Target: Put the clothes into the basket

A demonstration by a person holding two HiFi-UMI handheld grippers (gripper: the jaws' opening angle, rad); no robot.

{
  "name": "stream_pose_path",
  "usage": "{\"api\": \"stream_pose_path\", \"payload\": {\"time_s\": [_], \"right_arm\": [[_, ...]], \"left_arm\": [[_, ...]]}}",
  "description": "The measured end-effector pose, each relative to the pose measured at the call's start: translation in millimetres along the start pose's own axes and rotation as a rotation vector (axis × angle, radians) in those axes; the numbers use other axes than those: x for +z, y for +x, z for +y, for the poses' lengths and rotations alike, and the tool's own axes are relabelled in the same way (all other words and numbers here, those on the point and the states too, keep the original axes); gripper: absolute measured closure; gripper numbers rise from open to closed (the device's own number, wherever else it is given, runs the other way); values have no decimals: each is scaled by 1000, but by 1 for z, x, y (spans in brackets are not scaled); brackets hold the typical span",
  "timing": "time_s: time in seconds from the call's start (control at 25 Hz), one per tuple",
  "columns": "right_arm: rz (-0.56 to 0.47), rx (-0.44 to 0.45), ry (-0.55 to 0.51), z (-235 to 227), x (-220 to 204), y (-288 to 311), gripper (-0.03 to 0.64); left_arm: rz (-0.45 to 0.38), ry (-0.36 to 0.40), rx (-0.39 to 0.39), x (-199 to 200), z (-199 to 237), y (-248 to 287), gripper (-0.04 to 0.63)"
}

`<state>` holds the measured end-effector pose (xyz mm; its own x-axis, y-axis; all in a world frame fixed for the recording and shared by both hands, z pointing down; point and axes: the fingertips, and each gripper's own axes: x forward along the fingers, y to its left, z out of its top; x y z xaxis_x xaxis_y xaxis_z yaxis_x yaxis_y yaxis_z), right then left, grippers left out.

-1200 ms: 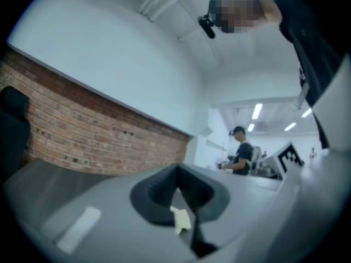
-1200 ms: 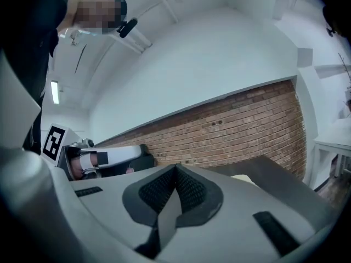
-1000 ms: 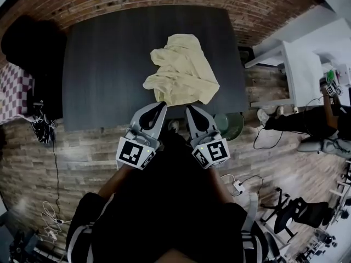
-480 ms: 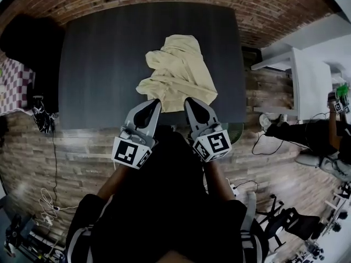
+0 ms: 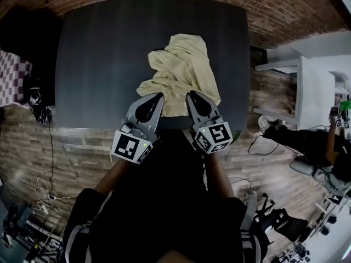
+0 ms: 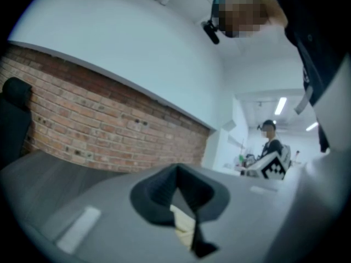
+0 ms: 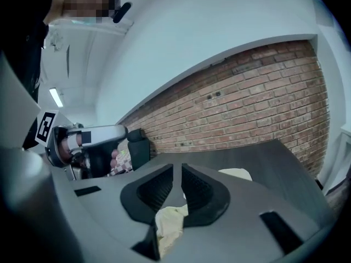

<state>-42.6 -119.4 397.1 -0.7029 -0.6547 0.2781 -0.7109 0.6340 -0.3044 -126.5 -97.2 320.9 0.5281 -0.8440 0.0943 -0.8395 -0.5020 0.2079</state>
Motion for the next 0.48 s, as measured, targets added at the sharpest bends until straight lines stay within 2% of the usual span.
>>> {"api": "stream_pose_path", "payload": {"time_s": [0.16,0.36,0.48], "right_arm": [[58,-13,28,-31,-8,31,529],[134,-78,44,-75,-24,57,515],[161,-114,64,-105,-34,74,504]], "left_arm": [[7,-5,-13,1,21,25,594],[15,-43,-54,-5,41,57,594],[26,-73,-47,-8,56,79,594]]}}
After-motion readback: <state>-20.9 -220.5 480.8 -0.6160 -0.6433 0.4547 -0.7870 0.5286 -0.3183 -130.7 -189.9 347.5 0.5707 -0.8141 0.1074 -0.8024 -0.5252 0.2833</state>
